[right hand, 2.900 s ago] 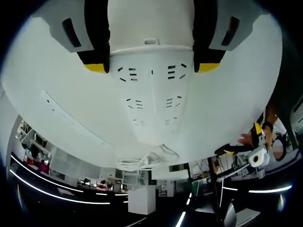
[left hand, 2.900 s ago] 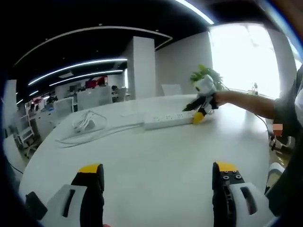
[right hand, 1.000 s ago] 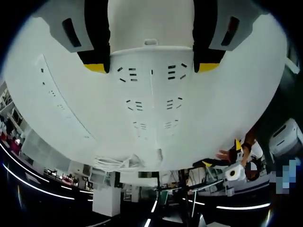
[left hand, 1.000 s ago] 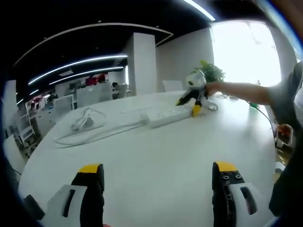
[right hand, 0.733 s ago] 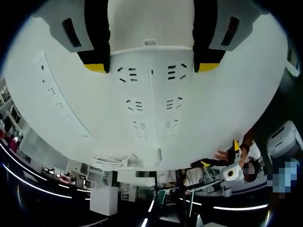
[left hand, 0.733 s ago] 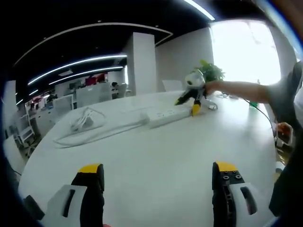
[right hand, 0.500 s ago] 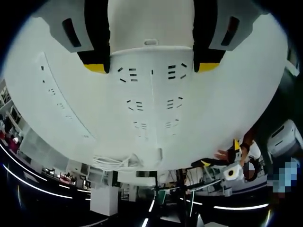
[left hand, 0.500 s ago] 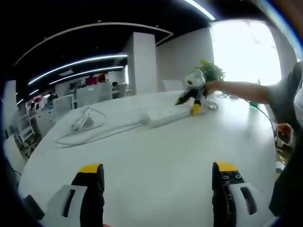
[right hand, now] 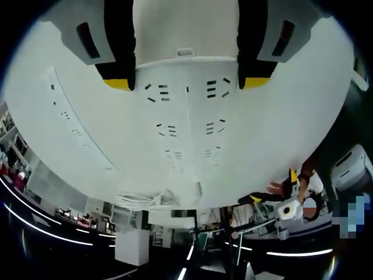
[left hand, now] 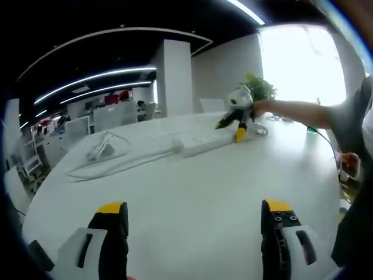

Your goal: Straighten the power strip on the desk, plug the charger into it

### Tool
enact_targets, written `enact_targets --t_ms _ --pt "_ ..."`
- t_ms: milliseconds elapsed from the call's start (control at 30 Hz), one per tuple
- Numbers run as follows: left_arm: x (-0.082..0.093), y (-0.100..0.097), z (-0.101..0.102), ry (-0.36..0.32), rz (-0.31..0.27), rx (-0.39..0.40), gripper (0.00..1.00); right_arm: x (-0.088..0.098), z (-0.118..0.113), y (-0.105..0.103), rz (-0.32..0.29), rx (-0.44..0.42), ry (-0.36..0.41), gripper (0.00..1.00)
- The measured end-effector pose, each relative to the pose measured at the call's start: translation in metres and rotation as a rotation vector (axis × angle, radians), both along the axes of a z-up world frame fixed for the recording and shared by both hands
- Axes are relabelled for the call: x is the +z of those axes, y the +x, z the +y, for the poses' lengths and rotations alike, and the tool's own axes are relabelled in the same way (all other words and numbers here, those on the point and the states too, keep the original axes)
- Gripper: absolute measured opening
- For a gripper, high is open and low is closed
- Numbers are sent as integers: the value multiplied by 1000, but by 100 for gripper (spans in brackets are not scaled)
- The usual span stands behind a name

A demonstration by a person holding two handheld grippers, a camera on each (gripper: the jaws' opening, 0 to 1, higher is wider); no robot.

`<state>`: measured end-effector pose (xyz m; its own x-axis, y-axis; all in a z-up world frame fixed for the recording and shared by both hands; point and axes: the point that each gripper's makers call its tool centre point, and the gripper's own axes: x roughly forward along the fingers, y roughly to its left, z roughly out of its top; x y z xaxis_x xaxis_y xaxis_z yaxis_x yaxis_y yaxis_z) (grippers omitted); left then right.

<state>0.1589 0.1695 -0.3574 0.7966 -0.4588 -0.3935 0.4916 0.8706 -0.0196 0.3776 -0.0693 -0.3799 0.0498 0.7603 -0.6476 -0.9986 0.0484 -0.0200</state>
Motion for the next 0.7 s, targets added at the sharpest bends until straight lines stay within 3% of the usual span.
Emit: enact_targets --t_ms 700 --pt "1 -2 1 -1 -6 5 97 -1 0 -2 -2 -1 -8 71"
